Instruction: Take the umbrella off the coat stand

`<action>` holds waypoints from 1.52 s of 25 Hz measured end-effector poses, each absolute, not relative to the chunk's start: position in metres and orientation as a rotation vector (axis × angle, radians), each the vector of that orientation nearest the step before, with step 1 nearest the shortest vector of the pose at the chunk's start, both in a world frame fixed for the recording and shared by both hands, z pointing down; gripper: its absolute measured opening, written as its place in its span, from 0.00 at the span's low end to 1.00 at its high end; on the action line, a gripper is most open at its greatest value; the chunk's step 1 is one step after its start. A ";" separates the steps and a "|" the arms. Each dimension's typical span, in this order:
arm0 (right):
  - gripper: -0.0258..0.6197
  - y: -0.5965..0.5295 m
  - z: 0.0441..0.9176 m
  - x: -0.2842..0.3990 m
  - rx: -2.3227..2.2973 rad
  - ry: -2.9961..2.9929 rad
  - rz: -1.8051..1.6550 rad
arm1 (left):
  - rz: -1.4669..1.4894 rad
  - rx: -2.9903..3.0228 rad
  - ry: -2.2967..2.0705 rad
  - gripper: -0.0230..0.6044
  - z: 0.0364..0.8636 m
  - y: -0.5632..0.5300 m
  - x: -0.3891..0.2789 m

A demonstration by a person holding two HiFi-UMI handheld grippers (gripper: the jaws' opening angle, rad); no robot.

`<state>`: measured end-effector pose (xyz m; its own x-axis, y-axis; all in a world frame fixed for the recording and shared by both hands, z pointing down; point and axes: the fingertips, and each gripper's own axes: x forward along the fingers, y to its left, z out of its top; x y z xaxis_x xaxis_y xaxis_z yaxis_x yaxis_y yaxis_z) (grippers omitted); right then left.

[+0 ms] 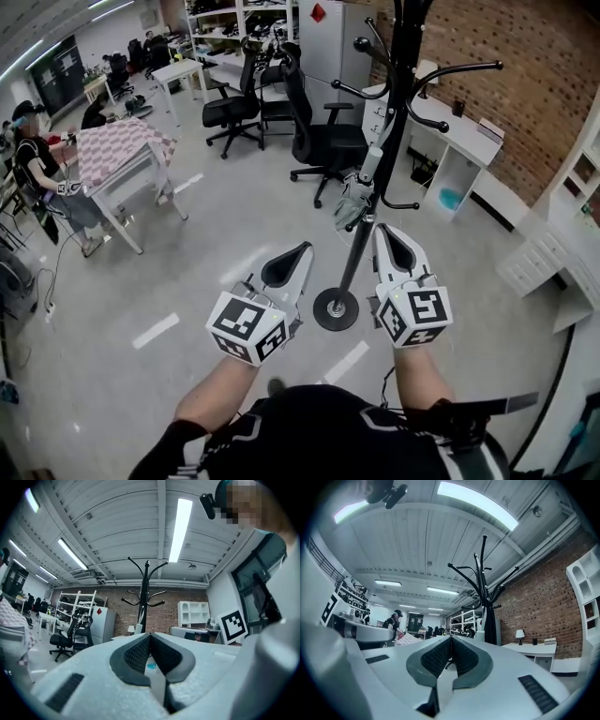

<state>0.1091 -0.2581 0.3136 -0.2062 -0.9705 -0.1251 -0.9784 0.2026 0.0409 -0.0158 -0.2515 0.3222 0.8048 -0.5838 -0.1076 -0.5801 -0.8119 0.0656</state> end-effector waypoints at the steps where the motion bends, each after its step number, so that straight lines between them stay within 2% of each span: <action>1: 0.05 -0.261 0.314 0.107 -1.946 2.370 0.172 | -0.190 2.962 -0.936 0.05 0.323 -0.255 -0.018; 21: 0.05 -0.296 0.313 0.087 -2.224 2.158 0.195 | -0.200 3.018 -0.681 0.05 0.323 -0.317 -0.039; 38: 0.05 -0.329 0.299 0.164 -2.266 2.124 0.190 | -0.215 3.047 -0.543 0.05 0.282 -0.387 0.077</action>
